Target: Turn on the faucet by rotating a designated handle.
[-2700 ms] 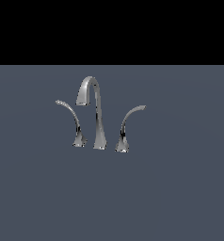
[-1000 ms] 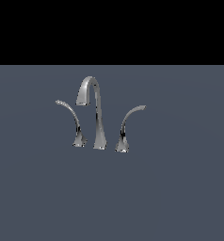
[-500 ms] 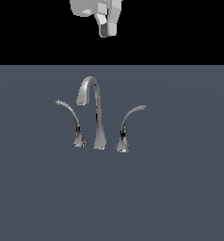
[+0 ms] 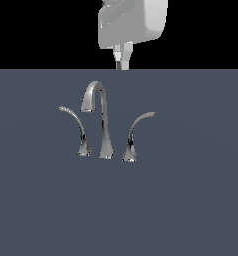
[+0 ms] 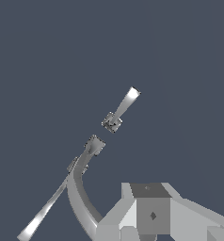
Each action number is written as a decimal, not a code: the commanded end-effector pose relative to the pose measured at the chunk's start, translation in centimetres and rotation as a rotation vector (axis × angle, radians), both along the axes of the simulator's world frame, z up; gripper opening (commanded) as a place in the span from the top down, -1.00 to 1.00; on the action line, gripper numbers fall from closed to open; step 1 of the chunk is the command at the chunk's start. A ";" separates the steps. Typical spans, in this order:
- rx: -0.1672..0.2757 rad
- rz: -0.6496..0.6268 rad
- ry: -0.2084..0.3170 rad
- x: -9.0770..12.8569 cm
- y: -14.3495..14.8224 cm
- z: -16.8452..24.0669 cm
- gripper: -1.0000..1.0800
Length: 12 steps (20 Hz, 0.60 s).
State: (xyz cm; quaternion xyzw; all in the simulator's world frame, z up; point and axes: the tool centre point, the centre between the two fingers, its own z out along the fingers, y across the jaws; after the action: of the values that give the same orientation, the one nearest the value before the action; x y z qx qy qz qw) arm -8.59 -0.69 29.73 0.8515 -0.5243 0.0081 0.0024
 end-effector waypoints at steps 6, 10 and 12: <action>0.006 -0.197 0.001 2.8 -1.8 -3.9 1.00; 0.008 -0.303 0.003 4.2 -3.1 -6.0 1.00; 0.009 -0.358 0.003 4.8 -3.8 -7.1 1.00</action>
State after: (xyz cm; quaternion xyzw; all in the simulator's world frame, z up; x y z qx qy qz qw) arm -4.27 -3.97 23.50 0.7585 -0.6516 0.0040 0.0009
